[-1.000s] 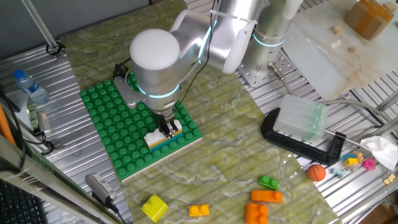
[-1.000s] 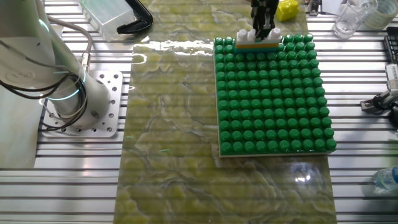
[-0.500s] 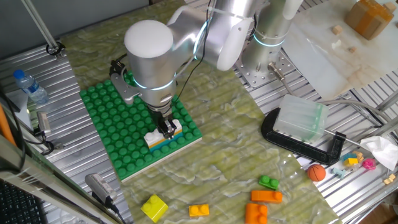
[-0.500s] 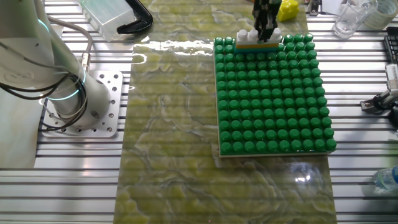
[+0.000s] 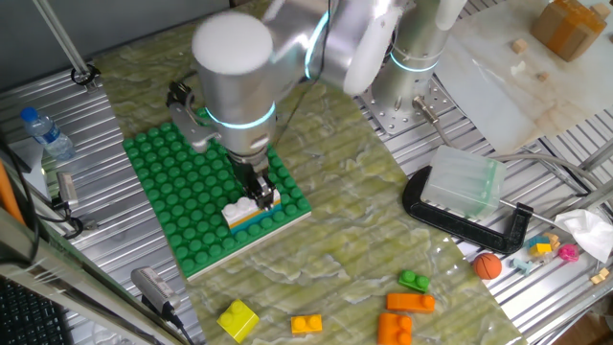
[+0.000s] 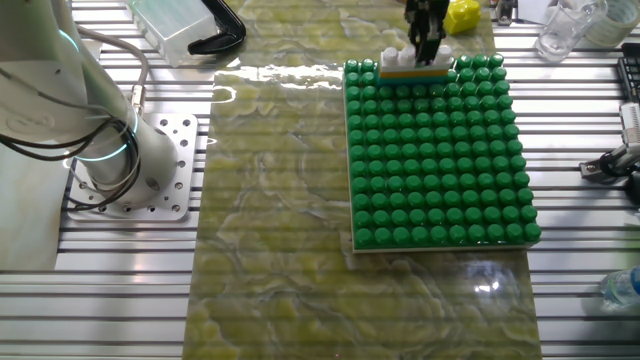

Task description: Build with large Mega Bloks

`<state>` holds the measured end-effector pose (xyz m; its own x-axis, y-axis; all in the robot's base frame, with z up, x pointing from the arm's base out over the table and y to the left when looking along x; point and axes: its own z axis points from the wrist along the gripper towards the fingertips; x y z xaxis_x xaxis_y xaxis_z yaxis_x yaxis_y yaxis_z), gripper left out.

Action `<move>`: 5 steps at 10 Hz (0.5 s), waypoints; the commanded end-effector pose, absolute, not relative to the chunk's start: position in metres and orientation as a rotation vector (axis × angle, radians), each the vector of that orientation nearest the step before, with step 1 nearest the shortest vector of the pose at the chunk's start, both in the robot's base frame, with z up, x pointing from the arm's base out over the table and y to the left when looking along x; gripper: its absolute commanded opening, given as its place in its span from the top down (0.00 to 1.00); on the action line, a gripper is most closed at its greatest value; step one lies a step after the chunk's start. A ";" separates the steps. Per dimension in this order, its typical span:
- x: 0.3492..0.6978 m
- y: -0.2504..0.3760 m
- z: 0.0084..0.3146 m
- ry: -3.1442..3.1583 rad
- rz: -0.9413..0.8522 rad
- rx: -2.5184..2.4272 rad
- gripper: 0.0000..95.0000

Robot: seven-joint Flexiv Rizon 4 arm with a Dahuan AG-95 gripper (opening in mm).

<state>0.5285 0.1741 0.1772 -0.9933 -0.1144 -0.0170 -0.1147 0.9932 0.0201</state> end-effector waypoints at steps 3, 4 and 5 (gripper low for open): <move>0.532 0.170 0.176 3.142 0.028 -0.219 1.00; 0.534 0.169 0.172 3.142 0.029 -0.220 1.00; 0.535 0.168 0.169 3.141 0.029 -0.220 1.00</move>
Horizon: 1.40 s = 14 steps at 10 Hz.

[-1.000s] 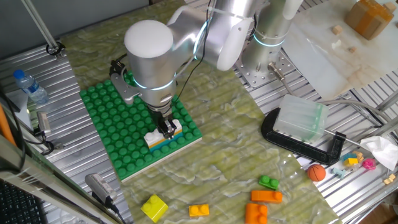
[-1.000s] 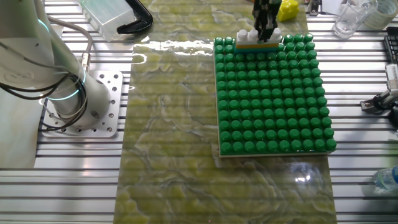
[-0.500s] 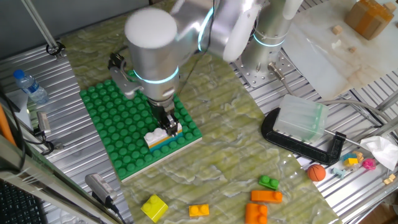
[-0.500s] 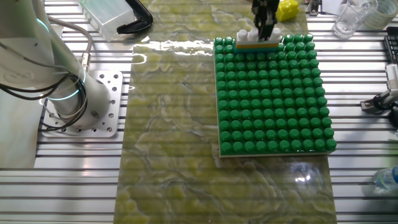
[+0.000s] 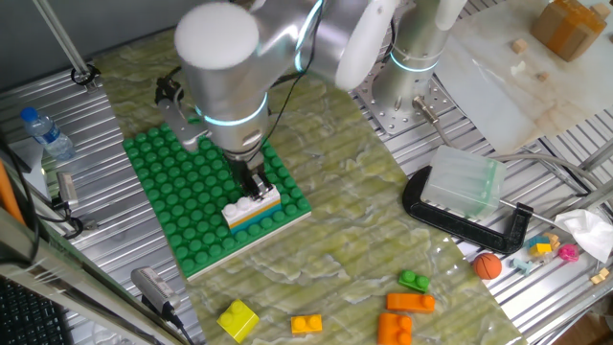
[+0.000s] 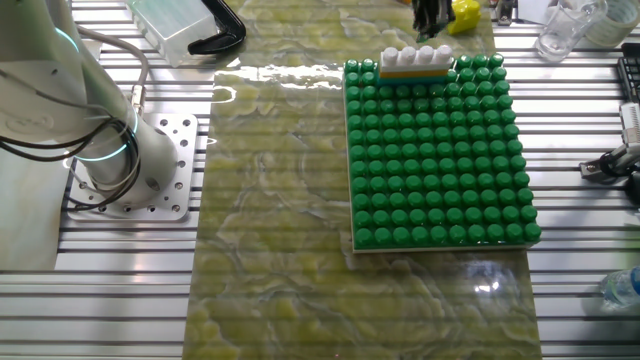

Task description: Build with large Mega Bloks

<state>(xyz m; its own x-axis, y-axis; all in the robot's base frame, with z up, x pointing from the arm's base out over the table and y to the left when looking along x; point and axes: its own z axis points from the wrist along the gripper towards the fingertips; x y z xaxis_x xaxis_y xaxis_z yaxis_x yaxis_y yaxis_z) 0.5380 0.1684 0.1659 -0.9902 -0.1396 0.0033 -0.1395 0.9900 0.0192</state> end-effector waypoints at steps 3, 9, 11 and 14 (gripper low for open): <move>0.537 0.165 0.159 -3.126 -0.017 0.222 1.00; 0.544 0.164 0.133 -3.114 -0.015 0.219 1.00; 0.544 0.165 0.129 -3.099 -0.004 0.236 1.00; 0.545 0.164 0.122 -3.081 -0.008 0.246 1.00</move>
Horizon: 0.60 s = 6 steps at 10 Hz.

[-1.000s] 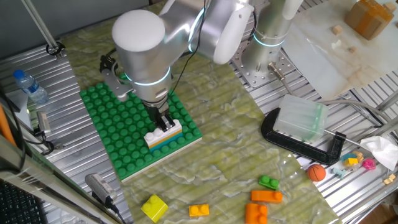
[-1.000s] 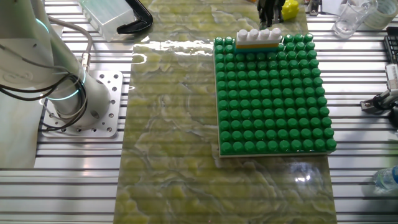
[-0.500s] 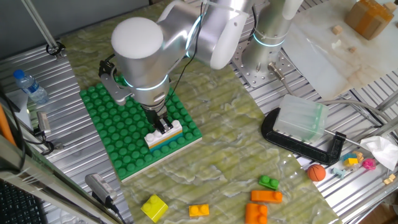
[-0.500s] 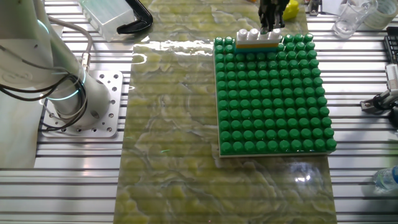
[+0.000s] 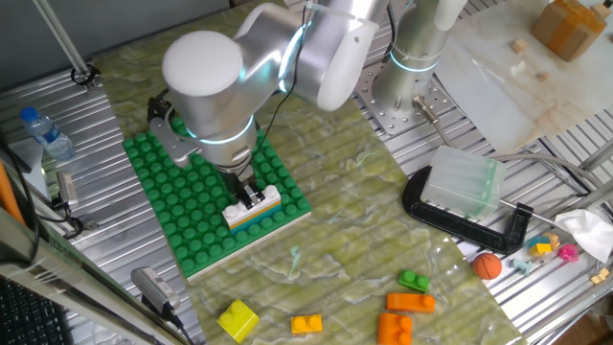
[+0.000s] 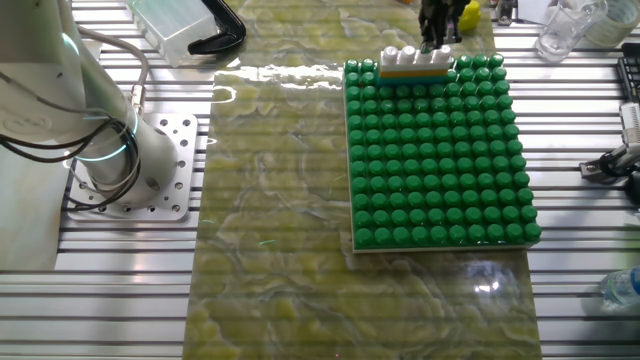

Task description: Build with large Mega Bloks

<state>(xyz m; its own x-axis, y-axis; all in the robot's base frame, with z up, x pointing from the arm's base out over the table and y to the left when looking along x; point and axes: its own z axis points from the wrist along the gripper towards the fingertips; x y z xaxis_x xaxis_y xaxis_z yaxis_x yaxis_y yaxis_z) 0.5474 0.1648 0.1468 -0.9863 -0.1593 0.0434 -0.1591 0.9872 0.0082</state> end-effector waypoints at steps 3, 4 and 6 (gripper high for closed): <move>0.546 0.162 0.107 -3.078 -0.002 0.251 1.00; 0.546 0.162 0.107 -3.073 -0.003 0.251 1.00; 0.546 0.163 0.112 -3.065 -0.006 0.253 1.00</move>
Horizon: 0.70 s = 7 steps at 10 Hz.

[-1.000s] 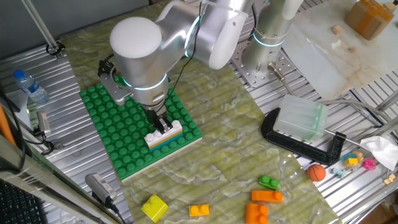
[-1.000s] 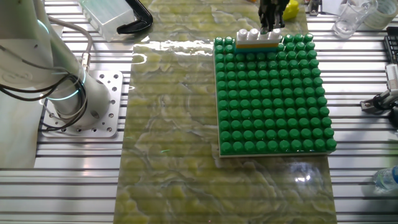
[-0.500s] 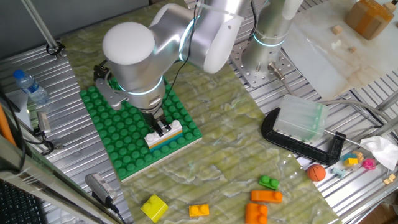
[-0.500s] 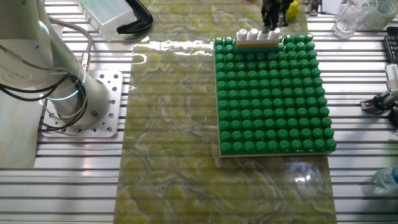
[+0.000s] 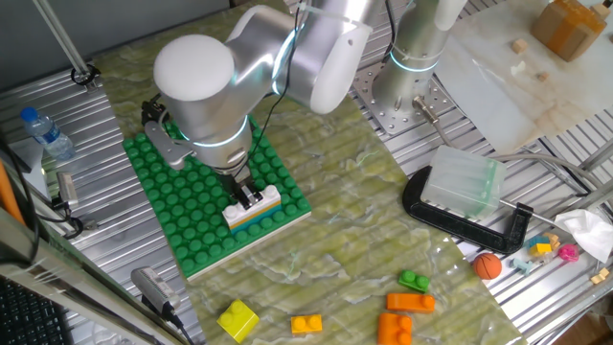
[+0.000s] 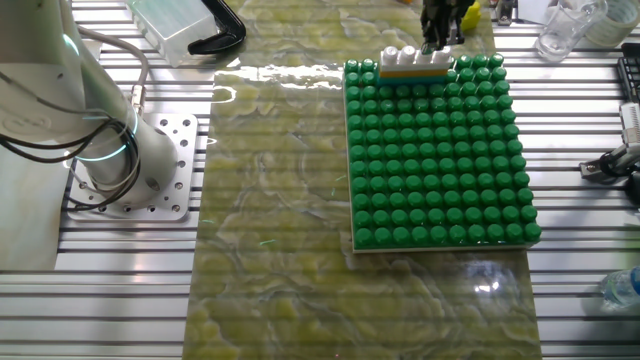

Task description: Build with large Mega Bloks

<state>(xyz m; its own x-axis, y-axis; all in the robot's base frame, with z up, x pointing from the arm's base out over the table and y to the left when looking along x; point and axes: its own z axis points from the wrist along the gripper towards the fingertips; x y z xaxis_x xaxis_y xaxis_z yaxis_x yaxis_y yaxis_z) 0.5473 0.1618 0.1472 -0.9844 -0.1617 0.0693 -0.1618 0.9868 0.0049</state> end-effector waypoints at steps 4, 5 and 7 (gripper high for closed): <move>0.532 0.167 0.169 -3.001 -0.007 0.267 1.00; 0.527 0.167 0.173 -3.001 -0.010 0.269 1.00; 0.518 0.163 0.167 -3.011 -0.015 0.275 1.00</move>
<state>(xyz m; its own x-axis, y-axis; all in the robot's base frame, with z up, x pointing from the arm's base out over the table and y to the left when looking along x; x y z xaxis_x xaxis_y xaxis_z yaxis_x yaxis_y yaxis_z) 0.5172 0.1605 0.1660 -0.9759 -0.1869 0.1130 -0.1856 0.9824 0.0220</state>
